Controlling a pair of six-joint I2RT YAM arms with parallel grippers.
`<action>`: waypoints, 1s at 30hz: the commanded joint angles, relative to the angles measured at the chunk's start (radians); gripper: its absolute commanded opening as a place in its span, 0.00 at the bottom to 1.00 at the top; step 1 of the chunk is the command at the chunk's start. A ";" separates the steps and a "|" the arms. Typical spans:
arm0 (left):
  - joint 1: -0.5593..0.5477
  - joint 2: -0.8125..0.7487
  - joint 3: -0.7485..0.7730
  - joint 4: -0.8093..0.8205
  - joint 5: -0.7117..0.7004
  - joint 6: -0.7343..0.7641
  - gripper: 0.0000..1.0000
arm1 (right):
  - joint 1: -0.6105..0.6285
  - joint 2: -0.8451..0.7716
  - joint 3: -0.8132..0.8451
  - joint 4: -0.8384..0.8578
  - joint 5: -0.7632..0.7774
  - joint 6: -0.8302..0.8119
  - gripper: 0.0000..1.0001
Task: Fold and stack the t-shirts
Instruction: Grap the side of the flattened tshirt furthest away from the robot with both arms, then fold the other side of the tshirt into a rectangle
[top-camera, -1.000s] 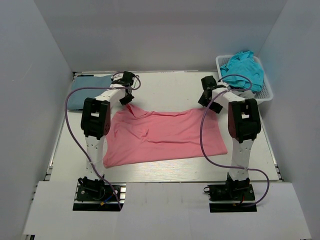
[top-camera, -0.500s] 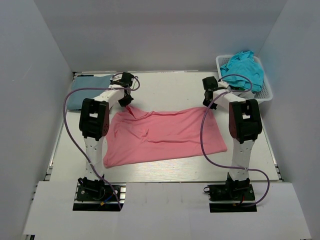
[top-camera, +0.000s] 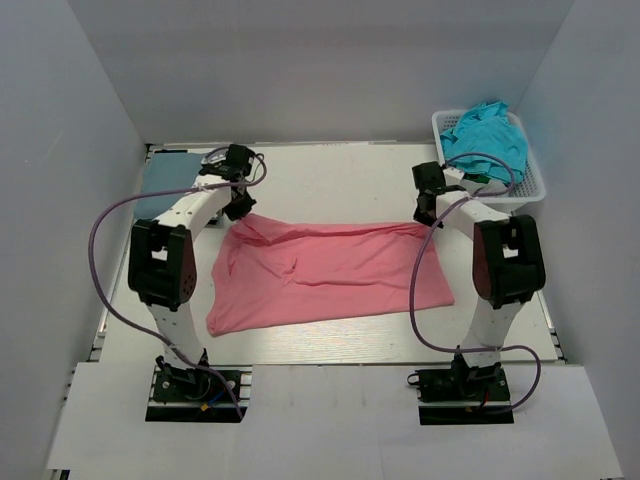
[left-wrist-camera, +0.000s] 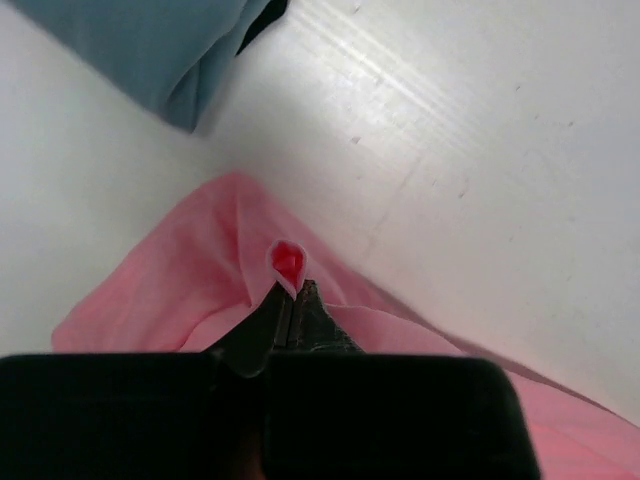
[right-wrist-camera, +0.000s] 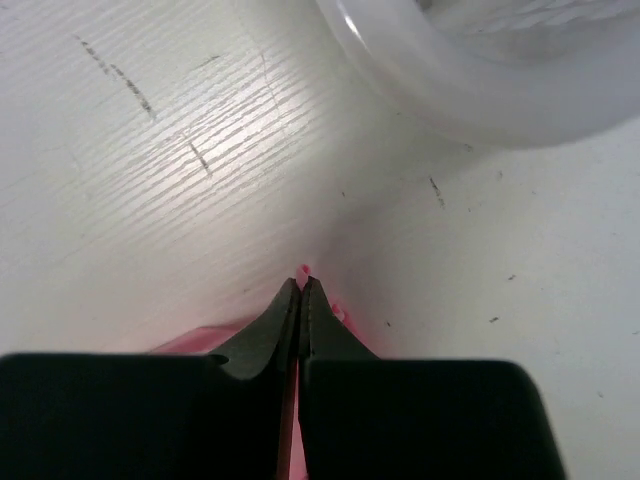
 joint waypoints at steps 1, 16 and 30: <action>0.005 -0.123 -0.069 -0.073 0.021 -0.039 0.00 | 0.004 -0.117 -0.050 0.065 0.004 -0.055 0.00; -0.004 -0.464 -0.444 -0.143 0.165 -0.105 0.00 | 0.013 -0.320 -0.240 0.108 -0.048 -0.064 0.00; -0.004 -0.594 -0.701 -0.070 0.250 -0.151 0.00 | 0.005 -0.430 -0.415 0.089 -0.017 -0.006 0.09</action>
